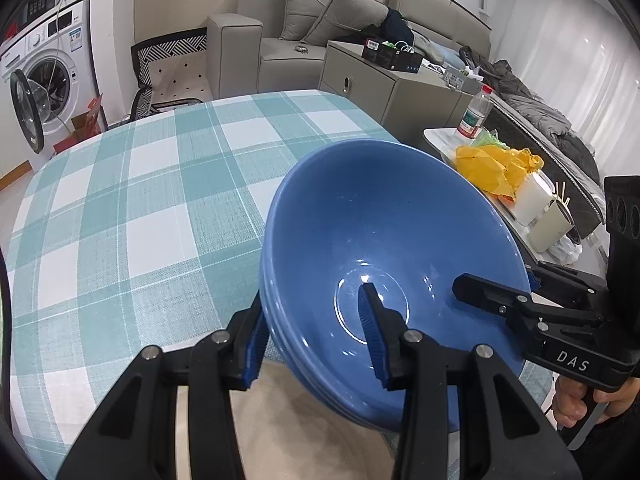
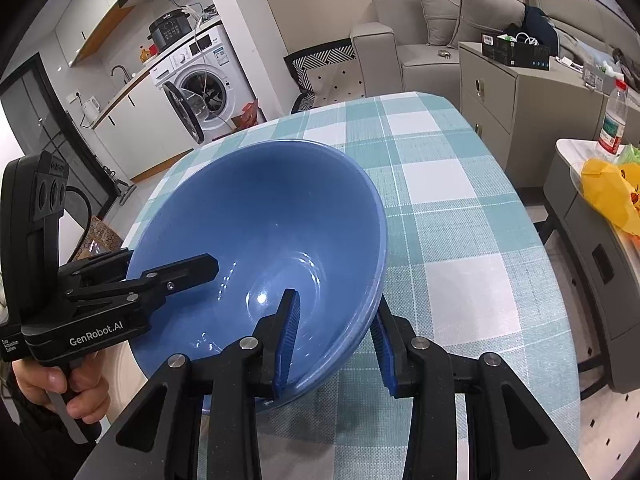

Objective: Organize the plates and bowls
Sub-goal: 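Lift the nested blue bowls with both grippers, then carry the nested blue bowls with both grippers over the cream plate stack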

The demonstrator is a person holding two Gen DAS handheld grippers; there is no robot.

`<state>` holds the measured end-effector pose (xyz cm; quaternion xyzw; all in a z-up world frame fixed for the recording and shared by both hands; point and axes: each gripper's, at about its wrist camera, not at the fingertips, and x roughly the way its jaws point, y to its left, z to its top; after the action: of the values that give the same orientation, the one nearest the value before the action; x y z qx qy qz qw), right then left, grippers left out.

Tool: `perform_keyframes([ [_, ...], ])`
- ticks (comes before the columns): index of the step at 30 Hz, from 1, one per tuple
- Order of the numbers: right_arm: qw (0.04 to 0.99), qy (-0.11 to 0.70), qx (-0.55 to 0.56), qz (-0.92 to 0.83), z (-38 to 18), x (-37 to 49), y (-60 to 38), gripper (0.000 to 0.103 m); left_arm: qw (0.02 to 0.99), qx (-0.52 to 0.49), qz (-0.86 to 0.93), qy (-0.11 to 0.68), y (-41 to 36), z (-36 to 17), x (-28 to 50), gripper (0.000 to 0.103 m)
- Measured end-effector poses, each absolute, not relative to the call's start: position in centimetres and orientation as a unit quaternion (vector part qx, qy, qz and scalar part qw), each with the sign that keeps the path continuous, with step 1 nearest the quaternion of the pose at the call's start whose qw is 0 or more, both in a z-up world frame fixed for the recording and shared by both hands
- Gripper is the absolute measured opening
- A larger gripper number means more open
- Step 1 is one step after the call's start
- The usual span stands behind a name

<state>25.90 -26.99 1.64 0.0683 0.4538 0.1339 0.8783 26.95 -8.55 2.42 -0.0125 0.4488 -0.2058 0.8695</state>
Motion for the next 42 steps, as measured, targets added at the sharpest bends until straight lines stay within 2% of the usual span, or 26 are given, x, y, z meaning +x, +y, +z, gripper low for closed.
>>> perform_keyframes([
  [21, 0.899, 0.416, 0.059, 0.122, 5.9, 22.1, -28.1, 0.036, 0.884, 0.002, -0.218, 0.414, -9.9, 6.0, 24.2, 0.041],
  [42, 0.907, 0.389, 0.035, 0.160, 8.5, 19.1, -23.8, 0.036, 0.907, -0.009, -0.178, 0.381, -6.1, 8.4, 20.0, 0.041],
])
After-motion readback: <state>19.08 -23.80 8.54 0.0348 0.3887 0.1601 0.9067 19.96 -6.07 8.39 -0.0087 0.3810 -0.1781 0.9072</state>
